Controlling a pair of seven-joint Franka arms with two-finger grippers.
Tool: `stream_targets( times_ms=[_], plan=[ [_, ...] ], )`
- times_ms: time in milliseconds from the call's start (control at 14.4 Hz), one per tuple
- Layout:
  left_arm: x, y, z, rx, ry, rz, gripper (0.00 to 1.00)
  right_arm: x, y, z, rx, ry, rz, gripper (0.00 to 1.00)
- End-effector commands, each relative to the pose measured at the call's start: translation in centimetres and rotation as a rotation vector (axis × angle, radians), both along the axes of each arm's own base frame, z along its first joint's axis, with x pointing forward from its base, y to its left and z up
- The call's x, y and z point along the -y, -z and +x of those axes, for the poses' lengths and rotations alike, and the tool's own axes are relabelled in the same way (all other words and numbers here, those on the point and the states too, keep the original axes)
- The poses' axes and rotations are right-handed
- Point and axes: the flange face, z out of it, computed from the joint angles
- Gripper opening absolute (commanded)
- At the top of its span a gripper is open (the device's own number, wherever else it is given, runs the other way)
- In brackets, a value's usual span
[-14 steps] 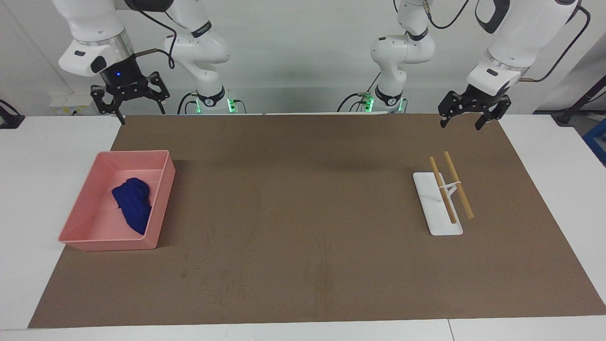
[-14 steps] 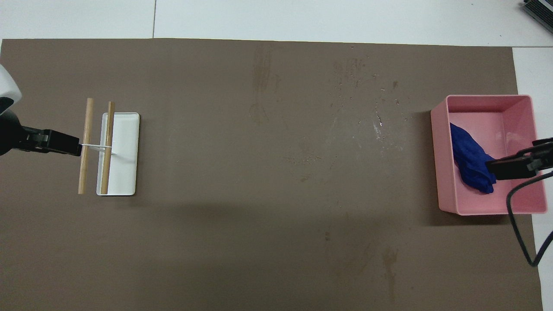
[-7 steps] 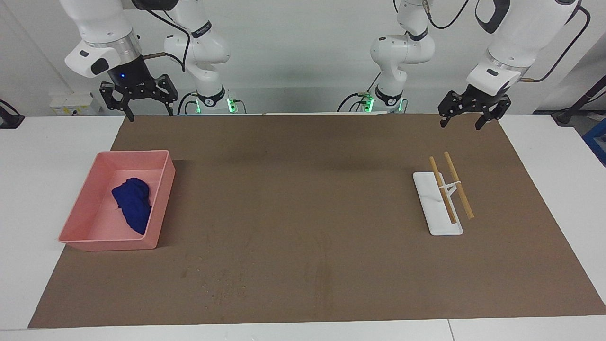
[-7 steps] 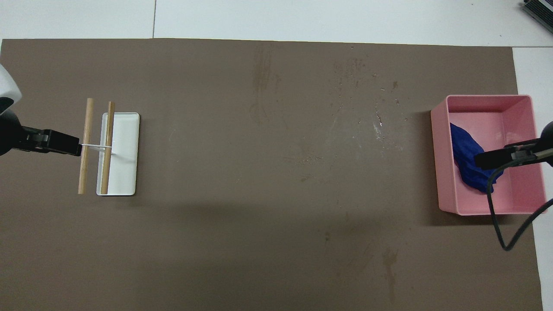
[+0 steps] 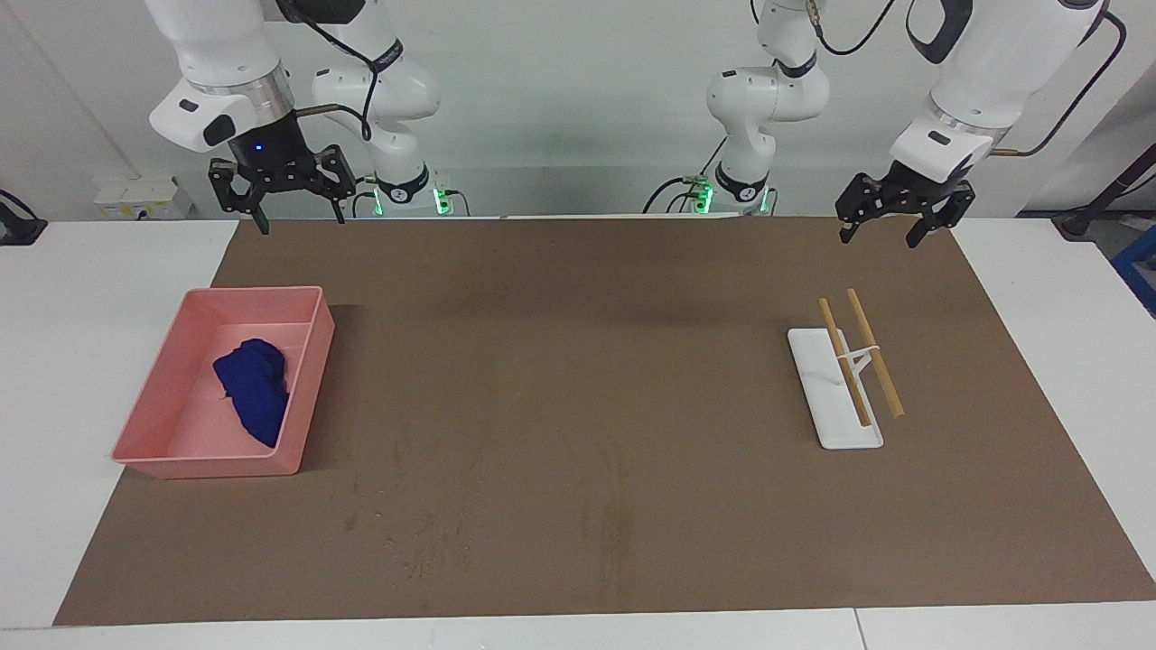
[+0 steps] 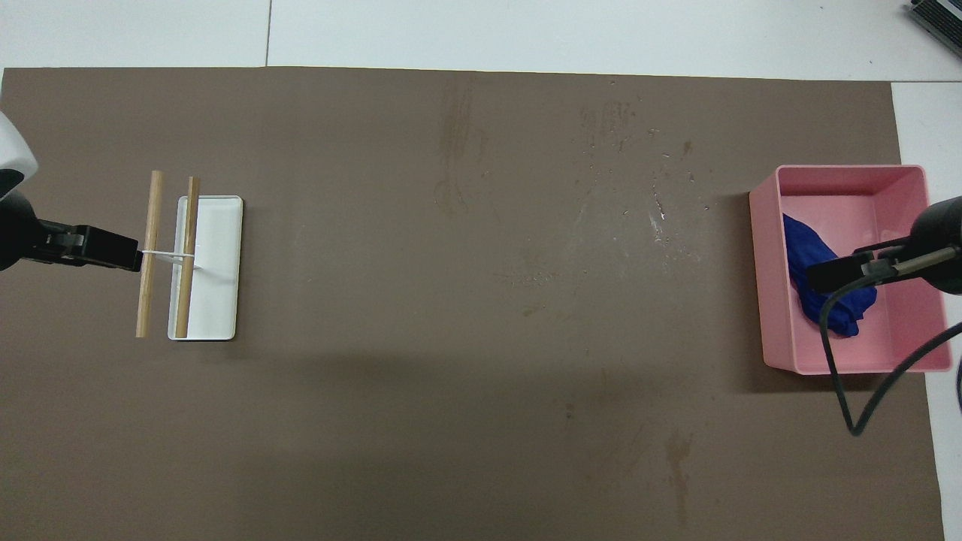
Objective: Wipe water with towel using both arms
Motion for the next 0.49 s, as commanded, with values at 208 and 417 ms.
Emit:
stream_targets(
  times_ms=[208, 417],
  plan=[
    [0.0, 0.1, -0.4, -0.009, -0.013, -0.011, 1.00, 0.0, -0.7, 3.8, -0.050, 0.072, -0.019, 1.00],
    [0.0, 0.1, -0.4, -0.009, -0.013, -0.011, 1.00, 0.3, -0.3, 4.0, -0.053, 0.116, 0.025, 1.00]
  ],
)
